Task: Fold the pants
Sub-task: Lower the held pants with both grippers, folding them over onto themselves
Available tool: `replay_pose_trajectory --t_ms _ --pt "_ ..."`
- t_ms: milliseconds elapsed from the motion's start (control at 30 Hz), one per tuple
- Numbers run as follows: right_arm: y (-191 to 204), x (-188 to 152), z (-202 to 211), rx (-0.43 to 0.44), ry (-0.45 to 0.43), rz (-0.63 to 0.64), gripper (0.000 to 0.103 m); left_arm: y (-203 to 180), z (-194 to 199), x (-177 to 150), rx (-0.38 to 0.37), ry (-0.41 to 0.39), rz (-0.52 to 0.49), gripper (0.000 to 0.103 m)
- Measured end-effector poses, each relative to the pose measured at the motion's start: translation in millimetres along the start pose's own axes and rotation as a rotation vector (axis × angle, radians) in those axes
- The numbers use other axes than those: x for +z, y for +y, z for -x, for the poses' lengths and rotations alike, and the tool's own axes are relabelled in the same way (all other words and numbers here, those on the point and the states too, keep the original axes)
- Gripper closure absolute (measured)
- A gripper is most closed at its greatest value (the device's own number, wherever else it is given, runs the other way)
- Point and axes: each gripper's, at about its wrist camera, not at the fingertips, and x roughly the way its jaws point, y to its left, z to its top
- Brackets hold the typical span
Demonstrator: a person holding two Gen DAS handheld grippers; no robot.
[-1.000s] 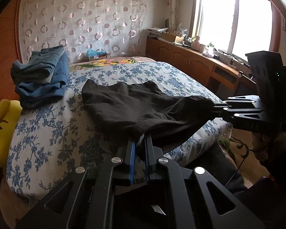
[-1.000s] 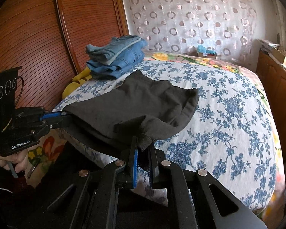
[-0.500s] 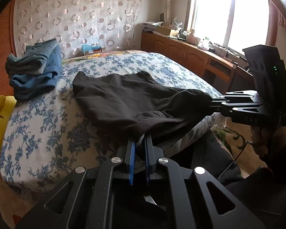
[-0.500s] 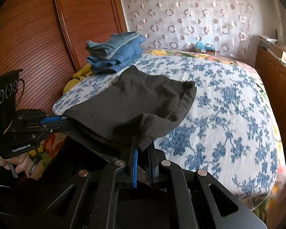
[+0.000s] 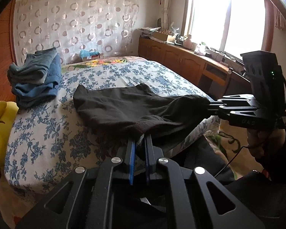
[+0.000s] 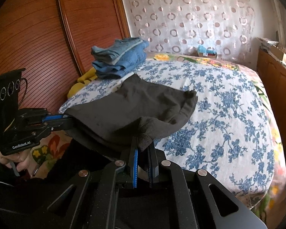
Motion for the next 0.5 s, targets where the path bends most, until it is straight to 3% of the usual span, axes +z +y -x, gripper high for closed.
replay_pose_trajectory --t_ms 500 --pt "-9 36 -24 -0.076 -0.081 0.01 0.095 29 -25 48 0.025 -0.082 0.039 0.094"
